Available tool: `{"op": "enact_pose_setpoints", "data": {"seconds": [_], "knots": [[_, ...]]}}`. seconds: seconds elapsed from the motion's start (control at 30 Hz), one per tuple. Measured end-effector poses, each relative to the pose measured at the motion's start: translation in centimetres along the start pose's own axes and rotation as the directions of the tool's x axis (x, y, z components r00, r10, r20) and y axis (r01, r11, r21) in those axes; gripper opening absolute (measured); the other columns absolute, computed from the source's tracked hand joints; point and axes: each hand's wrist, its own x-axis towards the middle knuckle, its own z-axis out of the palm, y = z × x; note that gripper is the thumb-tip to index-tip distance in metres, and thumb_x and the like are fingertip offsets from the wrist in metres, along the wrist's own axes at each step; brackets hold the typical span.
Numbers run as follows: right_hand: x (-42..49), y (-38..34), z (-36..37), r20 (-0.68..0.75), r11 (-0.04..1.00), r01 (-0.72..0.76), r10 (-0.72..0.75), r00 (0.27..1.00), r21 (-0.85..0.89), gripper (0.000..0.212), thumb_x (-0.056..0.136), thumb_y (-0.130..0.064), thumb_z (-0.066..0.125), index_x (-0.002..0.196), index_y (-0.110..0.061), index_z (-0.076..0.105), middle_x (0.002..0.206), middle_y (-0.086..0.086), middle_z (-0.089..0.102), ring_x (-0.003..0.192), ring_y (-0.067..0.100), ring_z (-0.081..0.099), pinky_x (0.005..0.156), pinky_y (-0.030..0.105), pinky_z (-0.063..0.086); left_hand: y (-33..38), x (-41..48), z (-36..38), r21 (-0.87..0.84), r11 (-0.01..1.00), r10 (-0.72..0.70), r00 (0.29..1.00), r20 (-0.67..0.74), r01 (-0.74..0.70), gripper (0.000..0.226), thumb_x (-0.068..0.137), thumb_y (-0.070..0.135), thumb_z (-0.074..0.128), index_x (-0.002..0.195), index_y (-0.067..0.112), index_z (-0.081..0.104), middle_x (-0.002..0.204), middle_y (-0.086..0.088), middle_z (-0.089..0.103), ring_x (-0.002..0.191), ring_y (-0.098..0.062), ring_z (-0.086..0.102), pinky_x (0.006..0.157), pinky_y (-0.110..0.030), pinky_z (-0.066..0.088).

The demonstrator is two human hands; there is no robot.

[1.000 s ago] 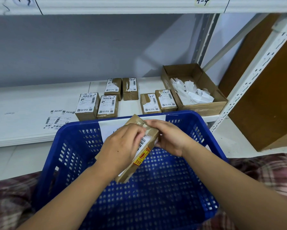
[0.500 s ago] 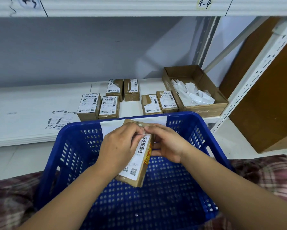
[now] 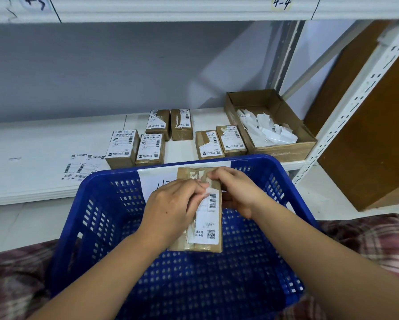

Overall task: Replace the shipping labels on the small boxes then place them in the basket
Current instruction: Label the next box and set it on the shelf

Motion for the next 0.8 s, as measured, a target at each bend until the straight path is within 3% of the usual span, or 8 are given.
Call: {"op": "enact_pose_setpoints", "data": {"seconds": [0.23,0.37,0.57,0.8], "knots": [[0.3,-0.2,-0.3,-0.019,1.000,-0.026,0.026,0.999,-0.009,0.027,0.085,-0.026,0.064,0.109,-0.014,0.068,0.090,0.008,0.070,0.083,0.024,0.066,0.072,0.035,0.055,-0.2,0.0,0.3,-0.012,0.998,0.064,0.998,0.017,-0.064,0.023,0.087,0.029,0.054,0.081,0.011,0.065,0.093,0.005,0.073,0.084,-0.012,0.070,0.063,-0.033,0.058],[0.3,-0.2,-0.5,-0.030,0.999,-0.042,0.042,0.999,-0.001,0.032,0.085,-0.026,0.064,0.114,-0.012,0.065,0.090,0.007,0.068,0.078,0.023,0.065,0.070,0.033,0.054,0.0,-0.2,0.4,-0.036,0.996,0.084,0.996,0.014,-0.083,0.008,0.088,0.028,0.053,0.091,0.021,0.055,0.093,0.003,0.073,0.083,-0.014,0.071,0.063,-0.034,0.058],[0.7,0.0,-0.9,-0.047,0.998,-0.065,0.066,0.997,0.016,0.041,0.084,-0.028,0.066,0.120,-0.009,0.060,0.092,0.008,0.070,0.079,0.023,0.067,0.070,0.035,0.056,0.3,-0.2,0.5,0.006,0.993,0.115,0.993,0.013,-0.115,0.026,0.087,0.027,0.052,0.080,0.009,0.068,0.093,0.004,0.074,0.084,-0.012,0.071,0.061,-0.032,0.059],[1.0,0.0,-1.3,-0.078,0.996,-0.087,0.089,0.993,0.025,0.045,0.084,-0.030,0.067,0.122,-0.008,0.058,0.100,0.011,0.071,0.082,0.024,0.068,0.062,0.032,0.055,0.3,-0.3,0.6,0.049,0.988,0.145,0.989,0.027,-0.146,0.021,0.086,0.027,0.053,0.079,0.012,0.065,0.090,0.005,0.074,0.079,-0.011,0.070,0.058,-0.029,0.058]]}}
